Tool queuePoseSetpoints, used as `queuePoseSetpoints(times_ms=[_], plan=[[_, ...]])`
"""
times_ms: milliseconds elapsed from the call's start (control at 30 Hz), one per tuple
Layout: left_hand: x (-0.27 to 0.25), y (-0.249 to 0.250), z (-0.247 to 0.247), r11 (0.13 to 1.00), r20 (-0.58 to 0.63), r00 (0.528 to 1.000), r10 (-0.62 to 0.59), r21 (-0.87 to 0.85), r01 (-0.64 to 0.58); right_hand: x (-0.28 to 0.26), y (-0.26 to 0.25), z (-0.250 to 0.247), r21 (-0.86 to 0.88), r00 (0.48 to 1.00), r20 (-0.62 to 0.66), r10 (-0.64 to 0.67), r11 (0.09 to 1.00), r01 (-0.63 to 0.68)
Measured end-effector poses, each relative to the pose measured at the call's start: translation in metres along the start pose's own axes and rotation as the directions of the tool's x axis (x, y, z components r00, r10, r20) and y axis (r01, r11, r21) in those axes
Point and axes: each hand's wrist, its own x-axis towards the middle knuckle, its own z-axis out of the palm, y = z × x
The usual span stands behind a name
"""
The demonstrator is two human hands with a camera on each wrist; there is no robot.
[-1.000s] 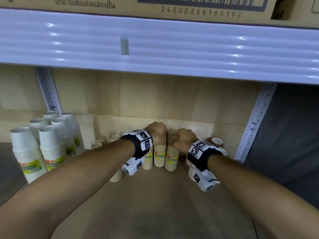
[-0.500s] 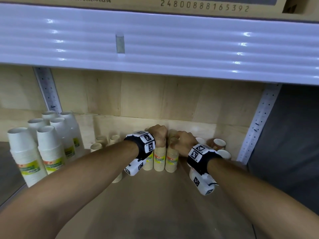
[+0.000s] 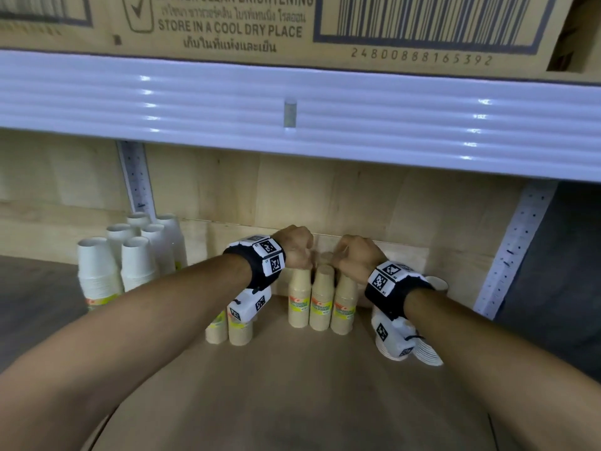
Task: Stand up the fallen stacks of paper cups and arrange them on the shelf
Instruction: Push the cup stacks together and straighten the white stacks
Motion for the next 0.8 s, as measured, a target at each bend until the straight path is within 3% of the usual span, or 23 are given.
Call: queuePoseSetpoints(times_ms=[367,500,667,800], plan=[[-0.061,-0.084,-0.045,0.975,-0.051,0.974,-0.221,0.007,0.222,0.001,-0.088,0.037,0.054,0.975,0.080,-0.208,0.977,0.204],[-0.077,-0.100,-0.043,0.964,-0.031,0.964,-0.264,-0.033,0.263,-0.001,-0.108,0.056,0.052,0.965,0.111,-0.236,0.971,0.232],[-0.093,-0.108,-0.027,0.962,-0.045,0.962,-0.270,0.038,0.272,-0.008,-0.126,0.077,0.081,0.955,0.140,-0.261,0.964,0.252],[-0.098,-0.111,-0.011,0.954,0.031,0.954,-0.297,0.049,0.296,-0.009,-0.133,0.092,0.097,0.957,0.151,-0.246,0.968,0.233]])
